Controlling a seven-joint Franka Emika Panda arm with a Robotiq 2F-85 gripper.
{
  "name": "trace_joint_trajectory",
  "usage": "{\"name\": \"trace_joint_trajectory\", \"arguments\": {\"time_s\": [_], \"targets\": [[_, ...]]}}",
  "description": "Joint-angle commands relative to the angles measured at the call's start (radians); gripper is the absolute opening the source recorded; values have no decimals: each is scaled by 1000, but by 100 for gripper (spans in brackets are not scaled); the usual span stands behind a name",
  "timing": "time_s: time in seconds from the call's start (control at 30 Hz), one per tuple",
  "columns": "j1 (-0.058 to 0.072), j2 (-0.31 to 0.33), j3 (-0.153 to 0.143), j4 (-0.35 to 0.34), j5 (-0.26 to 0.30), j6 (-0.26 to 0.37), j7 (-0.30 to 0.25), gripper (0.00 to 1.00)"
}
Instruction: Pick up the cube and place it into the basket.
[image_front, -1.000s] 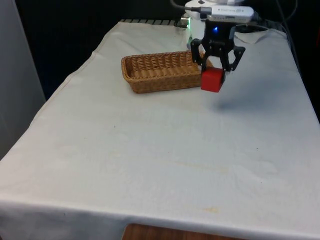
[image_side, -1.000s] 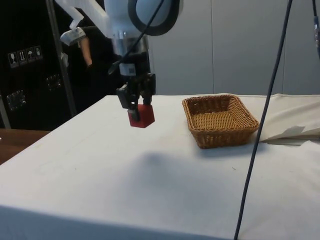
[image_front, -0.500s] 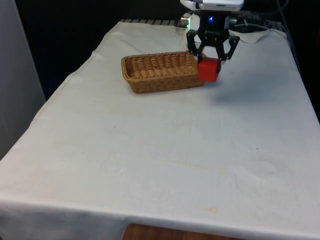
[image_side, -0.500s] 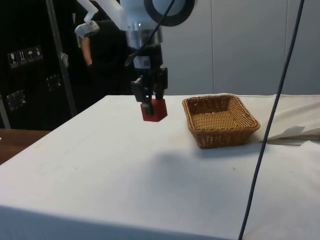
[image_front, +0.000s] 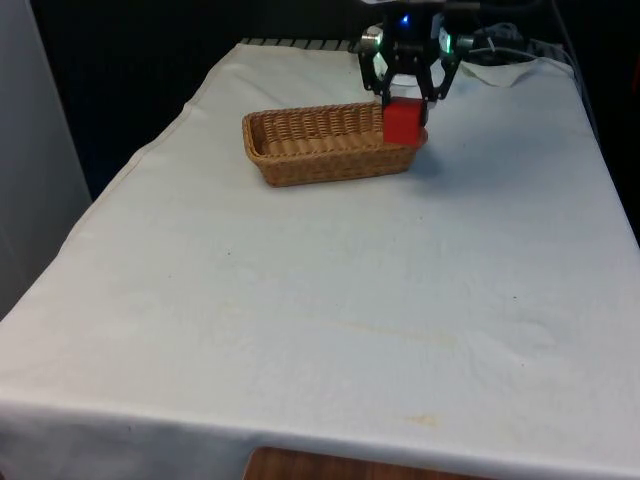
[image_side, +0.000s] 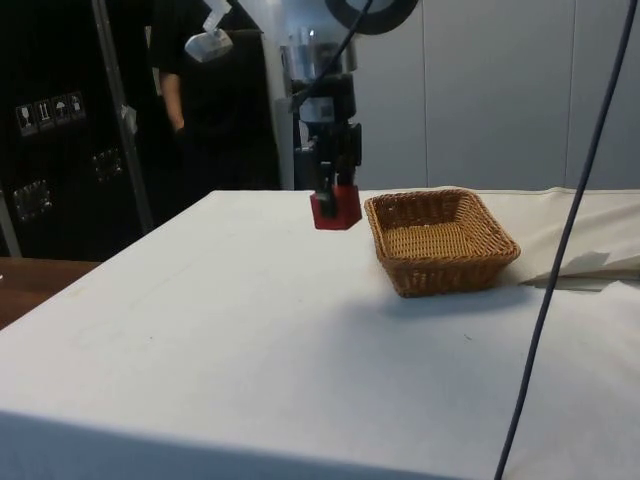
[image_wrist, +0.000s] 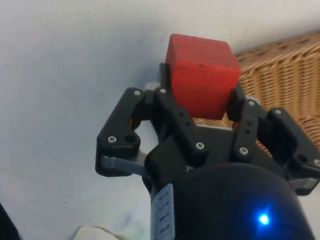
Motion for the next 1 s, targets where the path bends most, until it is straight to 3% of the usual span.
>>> {"name": "trace_joint_trajectory", "arguments": {"time_s": [0.0,0.33,0.37,0.67,0.73,0.77,0.97], "targets": [[-3,-13,-4,-15,-15,12,-1,3],[-12,-74,-39,-86,-14,23,-80,3],[-7,-63,-37,-74,-1,12,-79,3],[-18,-112,-73,-144,-11,47,-153,3],[-14,-106,-76,-140,-1,37,-160,3],[-19,-118,-80,-158,-10,56,-168,3],[-21,-129,-107,-200,-2,97,-221,3]]}}
